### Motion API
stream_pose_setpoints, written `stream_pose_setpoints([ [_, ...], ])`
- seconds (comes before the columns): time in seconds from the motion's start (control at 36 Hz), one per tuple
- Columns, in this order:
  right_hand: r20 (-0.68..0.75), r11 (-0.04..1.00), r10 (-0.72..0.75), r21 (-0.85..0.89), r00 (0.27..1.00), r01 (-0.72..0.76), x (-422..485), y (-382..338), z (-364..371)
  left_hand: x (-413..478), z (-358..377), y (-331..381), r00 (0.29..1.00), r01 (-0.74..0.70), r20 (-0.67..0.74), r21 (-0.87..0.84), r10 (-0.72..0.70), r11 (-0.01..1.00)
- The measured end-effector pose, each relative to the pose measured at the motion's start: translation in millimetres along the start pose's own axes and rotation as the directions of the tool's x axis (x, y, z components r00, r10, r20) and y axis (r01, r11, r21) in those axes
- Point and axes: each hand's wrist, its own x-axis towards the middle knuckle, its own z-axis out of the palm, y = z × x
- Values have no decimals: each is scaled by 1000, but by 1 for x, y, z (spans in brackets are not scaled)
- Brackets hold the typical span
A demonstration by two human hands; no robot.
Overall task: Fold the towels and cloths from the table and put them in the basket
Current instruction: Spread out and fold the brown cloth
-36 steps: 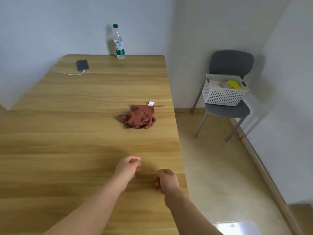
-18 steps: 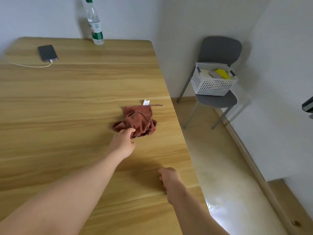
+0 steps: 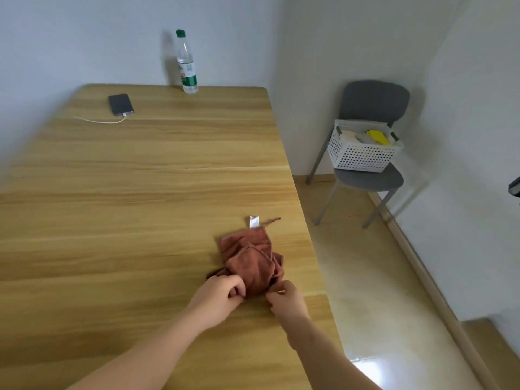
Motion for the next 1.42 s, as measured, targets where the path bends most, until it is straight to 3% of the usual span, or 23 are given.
stream_pose_setpoints([
  [0.19,67,955,-263,-123,962,270,-29,-16,-5,-19,-23,34,974,-3,-224,-101,-20,995],
  [0.33,33,867,-475,-152,880,474,-39,-41,-13,-23,-51,65,946,-78,-322,-144,28,986],
  [0.53,31,817,-542,-216,840,535,-45,-67,-39,-26,-92,92,875,-219,-478,-240,82,946],
  [0.67,-7,764,-598,-308,802,567,-49,-79,-50,-27,-123,104,786,-300,-613,-264,81,917],
  [0.97,-16,675,-577,-572,817,466,-49,-84,-52,-36,-187,113,563,-476,-826,-340,-16,811],
  [1.03,-42,667,-571,-605,820,434,-48,-87,-53,-36,-194,107,546,-420,-838,-288,-14,861],
  [1.11,-85,669,-569,-626,818,401,-47,-96,-55,-31,-200,92,585,-109,-811,-68,9,992],
  [1.19,-127,685,-562,-626,818,373,-43,-111,-52,-22,-202,73,649,206,-759,119,-45,971],
  [1.25,-145,677,-552,-653,821,340,-39,-126,-51,-16,-209,61,660,329,-744,169,-98,929],
  [1.33,-175,670,-552,-675,815,309,-33,-151,-51,-6,-225,48,677,280,-709,4,-195,960],
  [1.42,-223,709,-559,-628,799,321,-29,-180,-53,3,-243,43,656,26,-689,-387,-308,922],
])
